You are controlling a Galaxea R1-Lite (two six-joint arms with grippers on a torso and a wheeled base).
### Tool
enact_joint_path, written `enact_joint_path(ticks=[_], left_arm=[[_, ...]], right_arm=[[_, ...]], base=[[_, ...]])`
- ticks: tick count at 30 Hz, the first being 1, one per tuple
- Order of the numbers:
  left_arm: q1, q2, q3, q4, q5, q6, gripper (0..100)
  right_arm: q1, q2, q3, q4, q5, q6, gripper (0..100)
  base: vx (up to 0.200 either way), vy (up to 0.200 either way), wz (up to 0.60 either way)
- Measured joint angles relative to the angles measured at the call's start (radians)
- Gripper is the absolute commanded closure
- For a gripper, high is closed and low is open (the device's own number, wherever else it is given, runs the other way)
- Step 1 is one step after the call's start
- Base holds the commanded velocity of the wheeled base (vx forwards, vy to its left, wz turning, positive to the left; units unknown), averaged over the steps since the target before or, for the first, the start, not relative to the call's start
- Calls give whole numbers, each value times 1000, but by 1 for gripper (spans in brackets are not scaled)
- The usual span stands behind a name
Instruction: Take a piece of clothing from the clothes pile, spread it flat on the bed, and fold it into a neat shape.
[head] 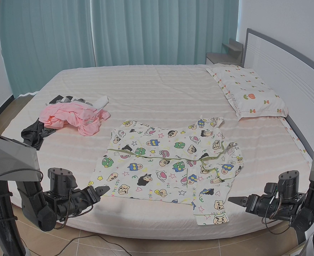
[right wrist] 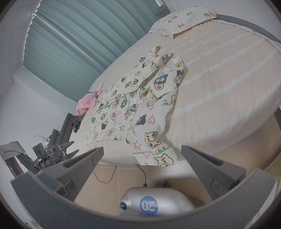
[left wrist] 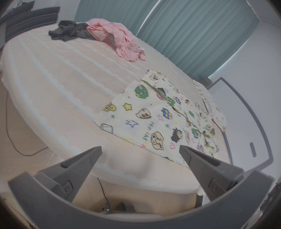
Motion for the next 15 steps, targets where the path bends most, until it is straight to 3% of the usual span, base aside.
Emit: enact_joint_path(ticks=[3,13,15], left_arm=[[-16,22,-20,-1,40,-2,0],[-48,17,-28,-3,33,-20,0],[-48,14,-29,-3,28,-56,0]], right_arm=[[1,12,0,1,-2,-7,0],[1,26,0,1,1,-3,0],[1,24,0,1,3,-1,0]], base=[[0,0,0],[0,0,0],[0,200,0]])
